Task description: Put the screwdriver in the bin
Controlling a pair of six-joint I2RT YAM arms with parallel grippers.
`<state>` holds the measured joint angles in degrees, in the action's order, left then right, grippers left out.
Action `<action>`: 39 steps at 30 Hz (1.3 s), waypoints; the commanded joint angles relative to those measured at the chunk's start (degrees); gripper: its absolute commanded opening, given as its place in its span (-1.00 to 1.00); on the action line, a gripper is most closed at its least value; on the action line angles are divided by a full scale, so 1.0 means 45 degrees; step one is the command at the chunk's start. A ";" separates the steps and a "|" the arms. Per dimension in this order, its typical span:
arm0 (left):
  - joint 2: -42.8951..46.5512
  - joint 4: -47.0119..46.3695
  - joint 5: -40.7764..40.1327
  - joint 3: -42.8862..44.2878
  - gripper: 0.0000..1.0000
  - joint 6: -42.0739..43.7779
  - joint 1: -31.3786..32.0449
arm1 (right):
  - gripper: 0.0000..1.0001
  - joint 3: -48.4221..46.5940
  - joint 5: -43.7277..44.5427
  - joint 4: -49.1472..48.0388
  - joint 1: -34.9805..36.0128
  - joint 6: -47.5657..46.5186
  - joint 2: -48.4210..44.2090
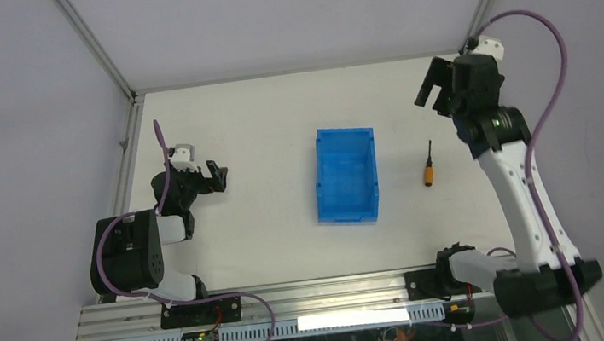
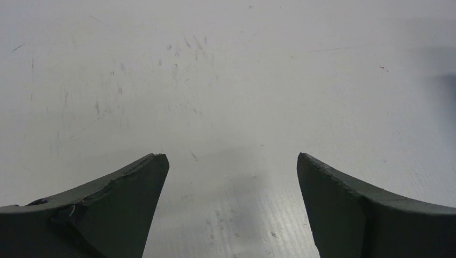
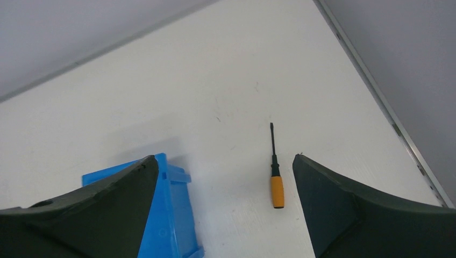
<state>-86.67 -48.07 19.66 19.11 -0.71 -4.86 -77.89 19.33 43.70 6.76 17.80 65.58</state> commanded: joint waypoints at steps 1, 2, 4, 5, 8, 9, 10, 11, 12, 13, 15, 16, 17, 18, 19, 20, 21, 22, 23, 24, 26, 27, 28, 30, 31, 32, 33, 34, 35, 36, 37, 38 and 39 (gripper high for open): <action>-0.0004 -0.0981 0.0240 0.0010 0.98 0.0002 0.0085 | 0.88 -0.0306 -0.2854 0.3619 -0.1302 -0.0433 0.3475; 0.0007 -0.0977 0.0258 0.0015 0.98 -0.0001 0.0085 | 0.83 -0.0213 -0.3112 0.3659 -0.1439 -0.0476 0.4191; 0.0008 -0.0977 0.0250 0.0020 0.98 0.0002 0.0085 | 0.73 0.0094 -0.3502 0.3434 -0.1601 -0.0565 0.5481; -0.0001 -0.0977 0.0244 0.0012 0.98 -0.0008 0.0085 | 0.68 0.0293 -0.3767 0.3243 -0.1762 -0.0624 0.6022; 0.0003 -0.0977 0.0257 0.0011 0.98 0.0002 0.0085 | 0.61 0.0887 -0.3775 0.2564 -0.1920 -0.0620 0.7240; 0.0001 -0.0977 0.0243 0.0010 0.98 0.0002 0.0085 | 0.60 0.1125 -0.3625 0.2311 -0.1992 -0.0580 0.7487; -0.0012 -0.0977 0.0241 0.0013 0.98 0.0002 0.0085 | 0.60 0.1330 -0.3485 0.2086 -0.2084 -0.0563 0.7713; -0.0009 -0.0977 0.0250 0.0020 0.98 0.0002 0.0085 | 0.59 0.1498 -0.3343 0.1836 -0.2194 -0.0551 0.7904; -0.0016 -0.0977 0.0251 0.0012 0.98 0.0002 0.0085 | 0.58 0.1675 -0.3205 0.1637 -0.2305 -0.0523 0.8097; -0.0004 -0.0977 0.0242 0.0010 0.98 0.0002 0.0085 | 0.57 0.1782 -0.3105 0.1465 -0.2424 -0.0534 0.8280; -0.0008 -0.0977 0.0243 0.0022 0.98 0.0002 0.0082 | 0.51 0.2065 -0.3143 0.1078 -0.2652 -0.0629 0.8613; -0.0008 -0.0977 0.0250 0.0011 0.98 0.0002 0.0084 | 0.48 0.2146 -0.3185 0.0917 -0.2714 -0.0703 0.8803; -0.0001 -0.0977 0.0251 0.0010 0.98 0.0002 0.0085 | 0.44 0.2200 -0.3225 0.0789 -0.2746 -0.0781 0.8893; -0.0007 -0.0977 0.0252 0.0010 0.98 -0.0001 0.0085 | 0.40 0.2209 -0.3291 0.0727 -0.2752 -0.0859 0.9061; -0.0010 -0.0977 0.0252 0.0018 0.98 0.0001 0.0085 | 0.35 0.2162 -0.3389 0.0729 -0.2753 -0.0947 0.9198; -0.0011 -0.0977 0.0244 0.0011 0.98 0.0002 0.0085 | 0.29 0.2085 -0.3467 0.0771 -0.2753 -0.1056 0.9296; 0.0004 -0.0977 0.0241 0.0010 0.98 0.0002 0.0085 | 0.21 0.2014 -0.3516 0.0832 -0.2753 -0.1191 0.9387; -0.0007 -0.0979 0.0250 0.0010 0.98 0.0002 0.0080 | 0.12 0.1939 -0.3508 0.0903 -0.2753 -0.1263 0.9452; -0.0013 -0.0977 0.0256 0.0010 0.98 0.0002 0.0084 | -0.01 0.1903 -0.3407 0.0992 -0.2729 -0.1392 0.9472; -0.0009 -0.0977 0.0242 0.0020 0.98 0.0002 0.0085 | -0.13 0.1909 -0.3279 0.1035 -0.2718 -0.1485 0.9460; -0.0008 -0.0977 0.0254 0.0011 0.98 0.0002 0.0085 | -0.42 0.1964 -0.2985 0.1081 -0.2635 -0.1606 0.9293; -0.0009 -0.0977 0.0247 0.0010 0.98 0.0002 0.0082 | -0.59 0.2016 -0.2799 0.1061 -0.2541 -0.1624 0.9162; -0.0006 -0.0977 0.0244 0.0015 0.98 0.0002 0.0075 | -0.83 0.2059 -0.2559 0.1034 -0.2424 -0.1592 0.8982; -0.0002 -0.0977 0.0247 0.0021 0.98 0.0002 0.0084 | -1.00 0.2144 -0.2242 0.1082 -0.2087 -0.1527 0.8576; 0.0000 -0.0977 0.0241 0.0016 0.98 0.0002 0.0085 | -1.00 0.2168 -0.2145 0.1215 -0.1879 -0.1436 0.8354; -0.0007 -0.0977 0.0241 0.0011 0.98 0.0002 0.0085 | -1.00 0.2176 -0.1890 0.1429 -0.1607 -0.1288 0.8092; -0.0015 -0.0977 0.0240 0.0010 0.98 0.0002 0.0094 | -1.00 0.2182 -0.1741 0.1688 -0.1544 -0.1115 0.7798; 0.0008 -0.0977 0.0240 0.0013 0.98 0.0002 0.0086 | -1.00 0.2173 -0.1452 0.1974 -0.1260 -0.0891 0.7422; -0.0006 -0.0977 0.0250 0.0013 0.98 0.0002 0.0085 | -1.00 0.2211 -0.1148 0.2220 -0.1087 -0.0636 0.6999; 0.0007 -0.0977 0.0242 0.0011 0.98 0.0002 0.0085 | -1.00 0.2211 -0.0800 0.2532 -0.0921 -0.0306 0.6563; -0.0009 -0.0977 0.0255 0.0010 0.98 0.0002 0.0085 | -1.00 0.2225 -0.0544 0.2805 -0.0644 0.0056 0.5929; -0.0006 -0.0977 0.0241 0.0010 0.98 0.0002 0.0085 | -1.00 0.2178 -0.0446 0.3163 -0.0353 0.0300 0.5494; 0.0002 -0.0977 0.0241 0.0010 0.98 0.0002 0.0085 | -1.00 0.2124 -0.0458 0.3401 -0.0012 0.0516 0.5054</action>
<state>-86.67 -48.07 19.66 19.11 -0.71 -4.86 -67.09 11.97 53.52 2.94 14.87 99.24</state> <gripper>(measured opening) 0.991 0.182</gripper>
